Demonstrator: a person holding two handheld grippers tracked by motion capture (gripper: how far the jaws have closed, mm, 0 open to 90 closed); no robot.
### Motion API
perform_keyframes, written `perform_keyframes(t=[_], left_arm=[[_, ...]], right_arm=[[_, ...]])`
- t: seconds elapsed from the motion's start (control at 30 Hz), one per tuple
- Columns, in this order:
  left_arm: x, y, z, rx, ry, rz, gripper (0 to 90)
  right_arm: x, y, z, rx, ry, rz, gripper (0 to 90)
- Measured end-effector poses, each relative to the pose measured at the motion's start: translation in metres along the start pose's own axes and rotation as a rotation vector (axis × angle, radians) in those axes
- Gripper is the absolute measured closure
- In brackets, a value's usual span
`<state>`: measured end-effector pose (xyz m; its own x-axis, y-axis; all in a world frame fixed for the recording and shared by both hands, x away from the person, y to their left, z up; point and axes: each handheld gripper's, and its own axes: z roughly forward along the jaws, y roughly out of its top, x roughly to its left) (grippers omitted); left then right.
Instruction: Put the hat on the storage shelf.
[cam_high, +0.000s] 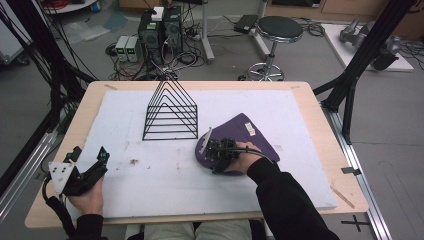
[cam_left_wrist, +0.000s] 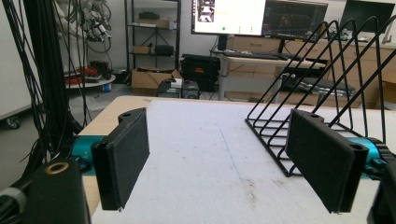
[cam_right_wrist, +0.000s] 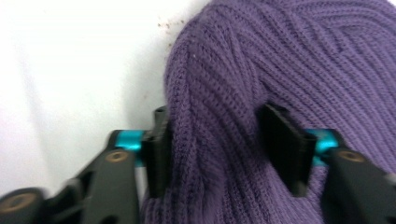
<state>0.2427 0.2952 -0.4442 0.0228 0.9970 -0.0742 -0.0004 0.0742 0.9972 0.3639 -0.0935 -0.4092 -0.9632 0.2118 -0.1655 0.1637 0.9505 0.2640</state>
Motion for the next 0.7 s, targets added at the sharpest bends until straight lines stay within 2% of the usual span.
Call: perform_keyframes(t=[0.07,0.1,0.23,0.27,0.33,0.5,0.6,0.7], left_arm=[[0.0,0.0,0.0,0.0,-0.001,-0.001,22.1],[0.0,0.0,0.0,-0.001,-0.001,-0.003,22.1],[0.0,0.0,-0.001,-0.002,-0.003,-0.002,22.2],[0.0,0.0,0.0,-0.001,-0.003,-0.003,22.2],[0.0,0.0,0.0,-0.001,-0.002,-0.004,22.2],[0.0,0.0,0.0,-0.001,-0.004,-0.006,22.3],[0.0,0.0,-0.001,-0.004,-0.004,-0.006,22.3],[0.001,0.0,-0.001,-0.004,-0.005,-0.006,22.3]], right_arm=[[0.003,0.002,0.0,0.013,-0.022,0.003,58.8],[0.003,0.002,0.0,0.013,-0.022,0.003,58.8],[0.006,0.003,0.001,0.025,-0.069,0.023,68.6],[0.009,0.005,0.001,0.032,-0.1,0.009,71.7],[0.011,0.005,0.001,0.034,-0.116,0.0,73.4],[0.011,0.003,0.0,0.024,-0.121,-0.023,75.4],[0.009,0.001,-0.002,0.013,-0.122,-0.021,75.5],[0.006,-0.002,-0.009,-0.027,-0.119,0.001,75.6]])
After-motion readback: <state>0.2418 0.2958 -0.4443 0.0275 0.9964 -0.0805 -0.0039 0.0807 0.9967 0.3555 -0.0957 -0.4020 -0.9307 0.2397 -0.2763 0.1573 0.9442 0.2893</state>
